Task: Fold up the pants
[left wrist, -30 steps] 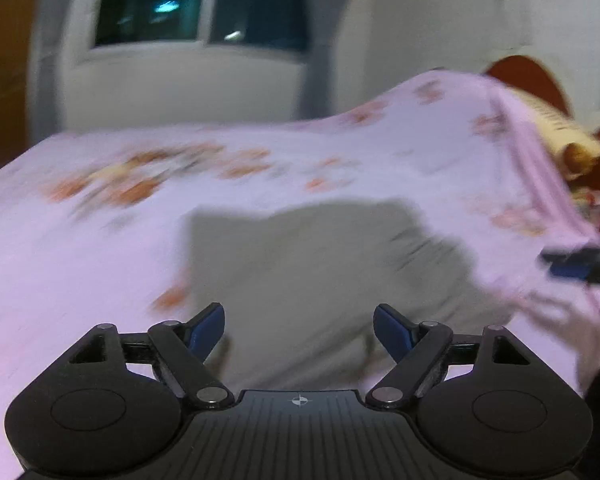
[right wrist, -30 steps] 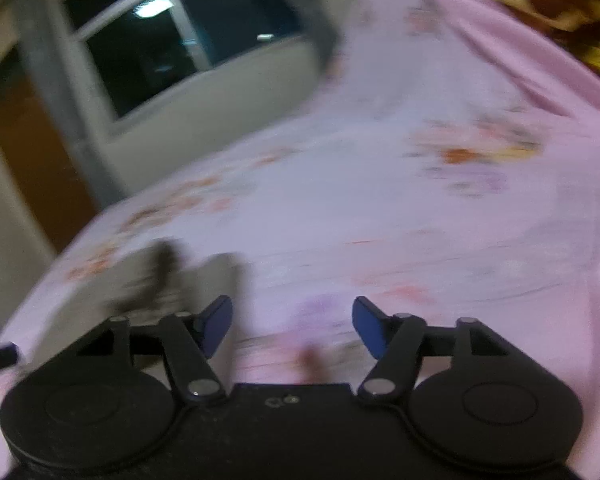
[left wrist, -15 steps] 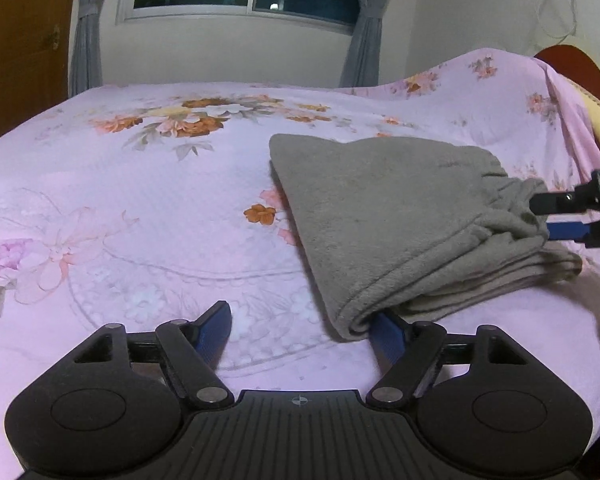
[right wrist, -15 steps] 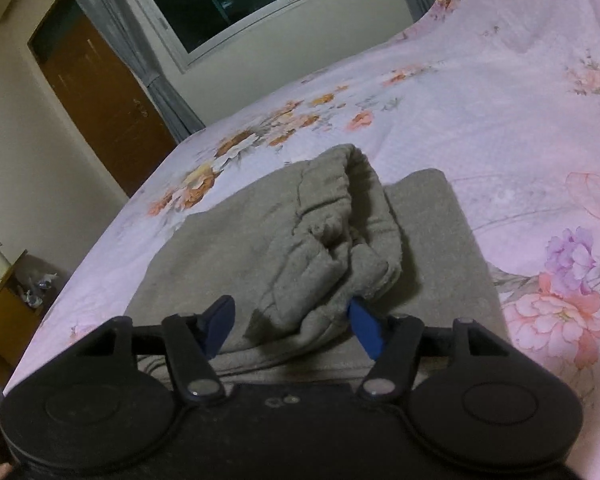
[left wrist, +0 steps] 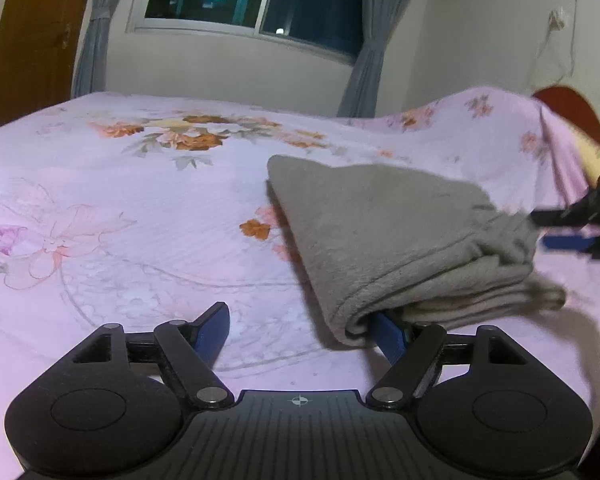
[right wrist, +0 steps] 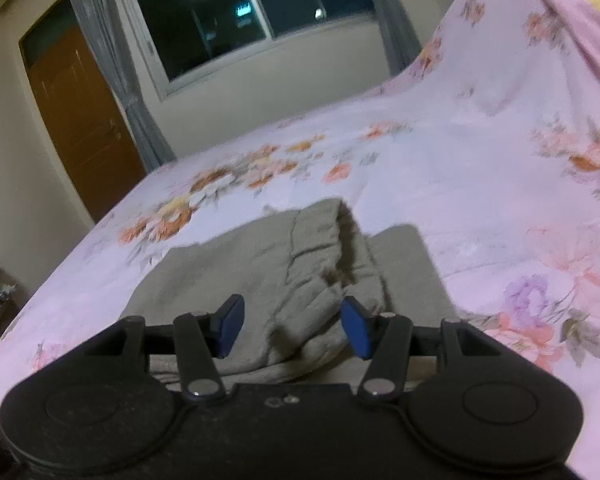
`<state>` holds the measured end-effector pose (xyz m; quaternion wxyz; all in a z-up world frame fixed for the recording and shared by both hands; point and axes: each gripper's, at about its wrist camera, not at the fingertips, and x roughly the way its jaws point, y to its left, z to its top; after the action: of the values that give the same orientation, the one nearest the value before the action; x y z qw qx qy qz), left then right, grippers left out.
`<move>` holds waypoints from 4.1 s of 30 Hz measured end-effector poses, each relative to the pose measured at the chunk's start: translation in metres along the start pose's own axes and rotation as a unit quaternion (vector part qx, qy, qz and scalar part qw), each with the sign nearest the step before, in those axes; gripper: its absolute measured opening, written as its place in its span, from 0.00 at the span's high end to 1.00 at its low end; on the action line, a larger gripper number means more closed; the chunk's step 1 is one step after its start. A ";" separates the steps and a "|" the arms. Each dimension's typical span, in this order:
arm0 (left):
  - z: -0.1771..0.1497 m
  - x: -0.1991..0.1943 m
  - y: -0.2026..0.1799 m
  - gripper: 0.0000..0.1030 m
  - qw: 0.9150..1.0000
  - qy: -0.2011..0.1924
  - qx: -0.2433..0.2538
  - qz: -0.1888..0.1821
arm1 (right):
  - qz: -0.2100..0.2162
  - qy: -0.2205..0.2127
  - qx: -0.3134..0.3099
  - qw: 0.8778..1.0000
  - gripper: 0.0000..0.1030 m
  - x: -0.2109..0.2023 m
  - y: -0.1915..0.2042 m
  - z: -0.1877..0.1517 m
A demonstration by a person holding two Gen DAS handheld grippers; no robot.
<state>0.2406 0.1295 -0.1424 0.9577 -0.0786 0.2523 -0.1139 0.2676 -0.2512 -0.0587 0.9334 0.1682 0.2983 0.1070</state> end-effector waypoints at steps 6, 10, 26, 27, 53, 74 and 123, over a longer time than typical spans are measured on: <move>-0.002 0.006 -0.003 0.26 1.000 0.014 0.012 0.017 | 0.023 0.023 -0.021 0.999 0.74 0.030 0.014 0.008; -0.003 0.005 -0.003 0.26 1.000 0.009 0.010 0.020 | 0.049 -0.027 -0.016 0.998 0.84 0.006 0.018 0.021; -0.003 0.001 -0.005 0.25 1.000 -0.001 0.001 0.012 | 0.037 -0.002 0.087 0.995 0.28 -0.005 -0.034 -0.006; -0.004 0.003 -0.006 0.25 1.000 0.002 0.006 0.016 | 0.033 0.011 0.095 0.995 0.29 0.000 -0.036 -0.005; -0.006 0.004 -0.014 0.25 1.000 -0.010 0.017 0.017 | -0.010 0.015 -0.006 1.000 0.64 0.015 -0.029 0.008; -0.008 0.006 -0.019 0.25 1.000 -0.005 0.026 -0.001 | 0.004 0.062 0.029 0.998 0.66 0.040 -0.080 0.007; 0.145 0.164 -0.062 0.70 0.996 0.076 -0.003 -0.042 | -0.028 0.018 -0.121 0.992 0.76 0.086 -0.050 0.106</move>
<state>0.4413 0.0412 -0.0812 0.9298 -0.0831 0.3212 -0.1593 0.4044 -0.2977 -0.0415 0.9439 0.0432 0.3047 0.1194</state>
